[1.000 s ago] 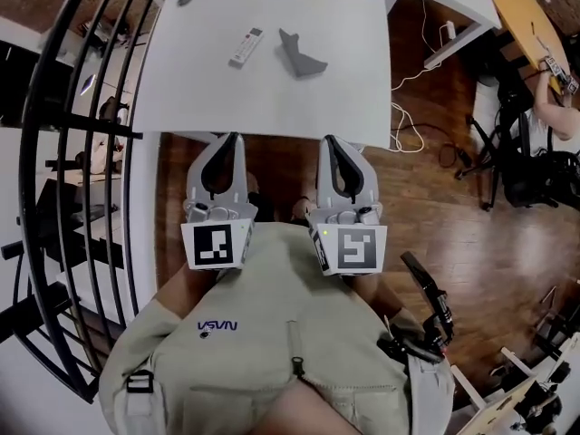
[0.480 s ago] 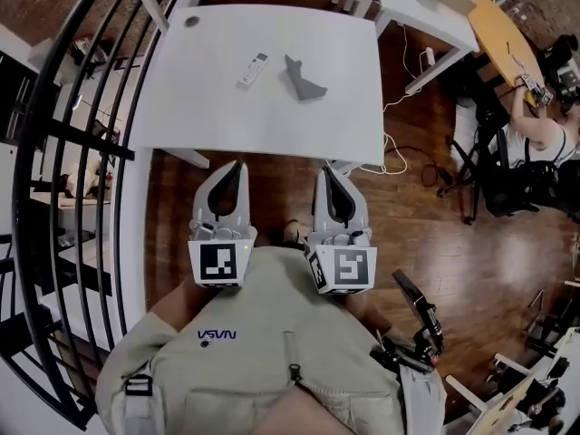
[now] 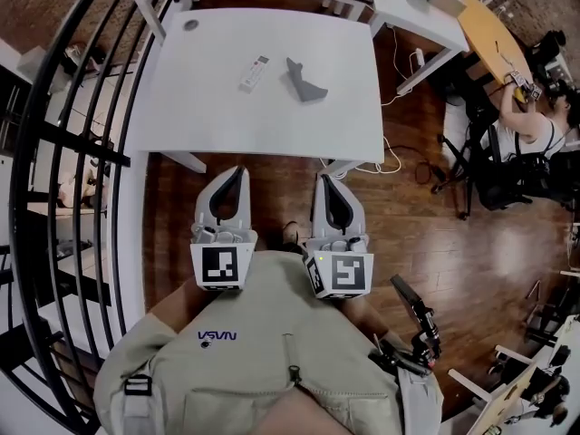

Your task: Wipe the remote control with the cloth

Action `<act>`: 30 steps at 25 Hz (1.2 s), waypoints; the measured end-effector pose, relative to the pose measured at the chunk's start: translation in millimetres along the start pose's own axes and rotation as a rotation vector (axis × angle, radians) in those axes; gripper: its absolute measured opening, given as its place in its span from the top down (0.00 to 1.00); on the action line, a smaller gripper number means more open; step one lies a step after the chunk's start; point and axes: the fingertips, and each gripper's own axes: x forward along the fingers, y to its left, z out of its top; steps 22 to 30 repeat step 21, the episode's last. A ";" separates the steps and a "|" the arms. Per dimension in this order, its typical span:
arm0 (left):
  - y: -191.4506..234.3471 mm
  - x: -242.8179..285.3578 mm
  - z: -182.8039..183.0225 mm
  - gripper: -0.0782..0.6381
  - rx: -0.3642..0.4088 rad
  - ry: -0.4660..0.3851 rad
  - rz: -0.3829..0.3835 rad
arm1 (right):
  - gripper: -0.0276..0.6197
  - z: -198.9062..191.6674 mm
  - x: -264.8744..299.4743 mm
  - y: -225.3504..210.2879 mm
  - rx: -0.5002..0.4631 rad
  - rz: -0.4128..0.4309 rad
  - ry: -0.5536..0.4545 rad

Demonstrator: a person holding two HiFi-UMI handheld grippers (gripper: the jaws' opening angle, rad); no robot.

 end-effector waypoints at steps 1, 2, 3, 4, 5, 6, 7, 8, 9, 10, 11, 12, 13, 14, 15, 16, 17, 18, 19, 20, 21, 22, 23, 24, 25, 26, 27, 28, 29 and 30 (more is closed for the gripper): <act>0.0 0.2 1.1 0.88 0.006 -0.001 -0.003 | 0.95 1.0 0.0 0.8 -0.002 0.000 -0.002; -0.2 0.3 2.7 0.88 0.009 -0.005 -0.005 | 0.95 2.3 -0.3 1.0 -0.003 -0.001 -0.006; -0.5 0.1 4.3 0.88 0.011 -0.012 -0.007 | 0.95 3.9 -0.8 1.0 -0.004 -0.004 -0.010; -0.9 -0.1 5.4 0.88 0.013 -0.017 -0.008 | 0.95 5.7 -1.2 1.0 -0.003 -0.007 -0.014; -1.1 -0.3 5.9 0.88 0.016 -0.019 -0.010 | 0.95 6.9 -1.4 0.9 -0.003 -0.009 -0.017; -1.3 -0.2 6.2 0.88 0.019 -0.019 -0.011 | 0.95 7.1 -1.5 0.3 -0.006 -0.010 -0.019; -1.5 0.2 6.7 0.88 0.019 -0.019 -0.011 | 0.95 7.2 -1.2 -0.4 -0.009 -0.010 -0.021; -1.7 0.7 7.1 0.88 0.017 -0.019 -0.011 | 0.95 7.9 -0.7 -0.7 -0.008 -0.010 -0.022; -1.9 1.3 7.5 0.88 0.015 -0.019 -0.011 | 0.95 8.5 -0.1 -1.2 -0.007 -0.010 -0.024; -2.0 2.0 7.6 0.88 0.015 -0.018 -0.012 | 0.95 8.2 0.4 -2.5 -0.006 -0.012 -0.024; -1.7 3.0 7.8 0.88 0.019 -0.017 -0.012 | 0.95 7.7 1.6 -4.3 -0.006 -0.015 -0.026; -1.0 4.5 7.9 0.88 0.030 -0.017 -0.013 | 0.95 8.2 3.9 -6.2 -0.008 -0.017 -0.030; 0.0 6.6 7.6 0.88 0.047 -0.018 -0.015 | 0.95 9.4 7.3 -8.0 -0.012 -0.018 -0.036; 1.1 9.0 6.9 0.88 0.064 -0.019 -0.015 | 0.95 10.5 11.1 -9.4 -0.016 -0.017 -0.041; 2.0 11.7 5.9 0.88 0.077 -0.018 -0.014 | 0.95 11.1 14.7 -10.7 -0.018 -0.016 -0.044; 2.5 14.7 4.4 0.88 0.092 -0.016 -0.015 | 0.95 11.2 17.8 -11.8 -0.019 -0.015 -0.045; 2.8 17.7 2.8 0.88 0.104 -0.013 -0.015 | 0.95 11.2 20.3 -12.7 -0.020 -0.015 -0.045; 3.1 20.7 1.6 0.88 0.110 -0.011 -0.014 | 0.95 11.1 22.3 -13.5 -0.022 -0.013 -0.044; 3.5 23.5 0.6 0.88 0.112 -0.009 -0.011 | 0.95 11.0 24.2 -14.0 -0.024 -0.010 -0.043; 4.0 26.2 -0.2 0.88 0.111 -0.006 -0.007 | 0.95 10.9 25.8 -14.5 -0.025 -0.008 -0.041; 4.6 28.8 -0.9 0.88 0.109 -0.004 -0.003 | 0.95 10.7 27.3 -15.0 -0.027 -0.005 -0.040; 4.6 28.8 -0.9 0.88 0.109 -0.004 -0.003 | 0.95 10.7 27.3 -15.0 -0.027 -0.005 -0.040; 4.6 28.8 -0.9 0.88 0.109 -0.004 -0.003 | 0.95 10.7 27.3 -15.0 -0.027 -0.005 -0.040; 4.6 28.8 -0.9 0.88 0.109 -0.004 -0.003 | 0.95 10.7 27.3 -15.0 -0.027 -0.005 -0.040; 4.6 28.8 -0.9 0.88 0.109 -0.004 -0.003 | 0.95 10.7 27.3 -15.0 -0.027 -0.005 -0.040; 4.6 28.8 -0.9 0.88 0.109 -0.004 -0.003 | 0.95 10.7 27.3 -15.0 -0.027 -0.005 -0.040; 4.6 28.8 -0.9 0.88 0.109 -0.004 -0.003 | 0.95 10.7 27.3 -15.0 -0.027 -0.005 -0.040; 4.6 28.8 -0.9 0.88 0.109 -0.004 -0.003 | 0.95 10.7 27.3 -15.0 -0.027 -0.005 -0.040; 4.6 28.8 -0.9 0.88 0.109 -0.004 -0.003 | 0.95 10.7 27.3 -15.0 -0.027 -0.005 -0.040; 4.6 28.8 -0.9 0.88 0.109 -0.004 -0.003 | 0.95 10.7 27.3 -15.0 -0.027 -0.005 -0.040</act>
